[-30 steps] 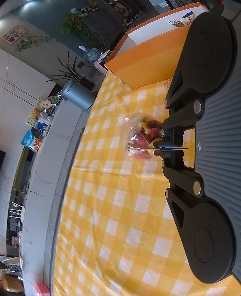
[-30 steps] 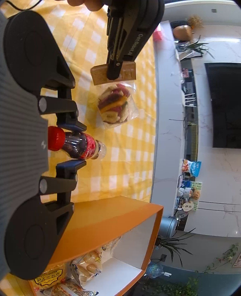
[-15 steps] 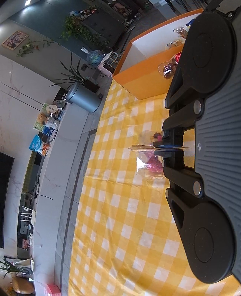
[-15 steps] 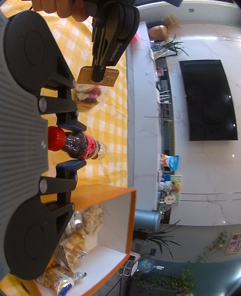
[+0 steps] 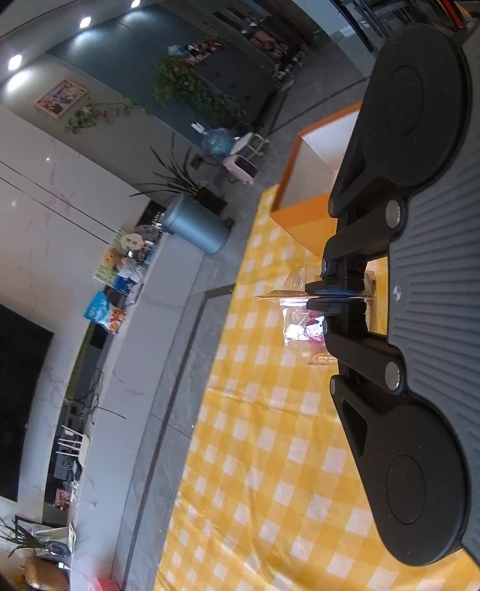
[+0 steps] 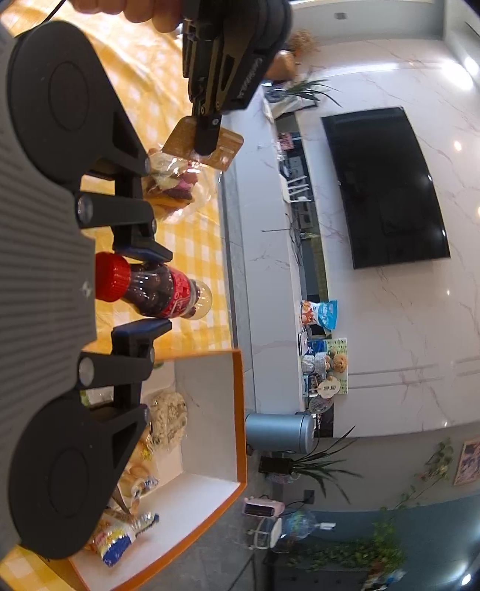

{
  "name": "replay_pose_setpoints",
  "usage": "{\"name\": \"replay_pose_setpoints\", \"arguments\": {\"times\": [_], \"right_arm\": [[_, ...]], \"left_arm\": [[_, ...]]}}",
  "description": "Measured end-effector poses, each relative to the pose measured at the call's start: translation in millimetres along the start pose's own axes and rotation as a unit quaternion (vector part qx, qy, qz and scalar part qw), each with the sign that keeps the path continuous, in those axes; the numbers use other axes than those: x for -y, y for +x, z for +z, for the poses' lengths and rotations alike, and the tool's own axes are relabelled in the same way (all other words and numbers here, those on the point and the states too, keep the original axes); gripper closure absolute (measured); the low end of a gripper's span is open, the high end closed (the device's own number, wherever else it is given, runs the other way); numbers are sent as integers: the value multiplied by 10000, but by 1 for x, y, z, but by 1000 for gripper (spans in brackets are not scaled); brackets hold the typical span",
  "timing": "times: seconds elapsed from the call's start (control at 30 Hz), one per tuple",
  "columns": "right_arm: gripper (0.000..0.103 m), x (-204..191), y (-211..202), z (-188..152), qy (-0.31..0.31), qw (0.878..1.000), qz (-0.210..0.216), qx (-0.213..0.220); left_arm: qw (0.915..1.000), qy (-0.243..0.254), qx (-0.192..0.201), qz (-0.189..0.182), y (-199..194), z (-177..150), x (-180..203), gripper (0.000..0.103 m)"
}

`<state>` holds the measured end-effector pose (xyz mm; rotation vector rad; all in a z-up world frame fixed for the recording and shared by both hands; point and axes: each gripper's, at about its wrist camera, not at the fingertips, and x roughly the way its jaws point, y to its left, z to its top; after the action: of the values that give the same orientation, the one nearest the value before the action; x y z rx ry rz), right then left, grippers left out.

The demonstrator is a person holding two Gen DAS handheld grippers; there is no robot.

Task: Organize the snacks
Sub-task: 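Carry the fruit bag and cola bottle over the orange box with both tools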

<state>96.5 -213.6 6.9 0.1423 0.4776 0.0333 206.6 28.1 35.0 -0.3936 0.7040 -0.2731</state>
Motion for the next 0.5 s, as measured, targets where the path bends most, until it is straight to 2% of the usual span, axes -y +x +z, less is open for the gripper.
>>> {"name": "replay_pose_setpoints", "arguments": {"times": [0.13,0.37,0.5], "right_arm": [[71,36,-13,23,355,9992,-160,101],[71,113,-11,68,350,9965,-758,106],[71,147,10,77,472,9952,-749,-412]], "left_arm": [[9996,61,132,-241,5,14,21,102],[9974,112,114,-705,27,31,58,102],[9952,289,13,-939,47,33,84,102]]}}
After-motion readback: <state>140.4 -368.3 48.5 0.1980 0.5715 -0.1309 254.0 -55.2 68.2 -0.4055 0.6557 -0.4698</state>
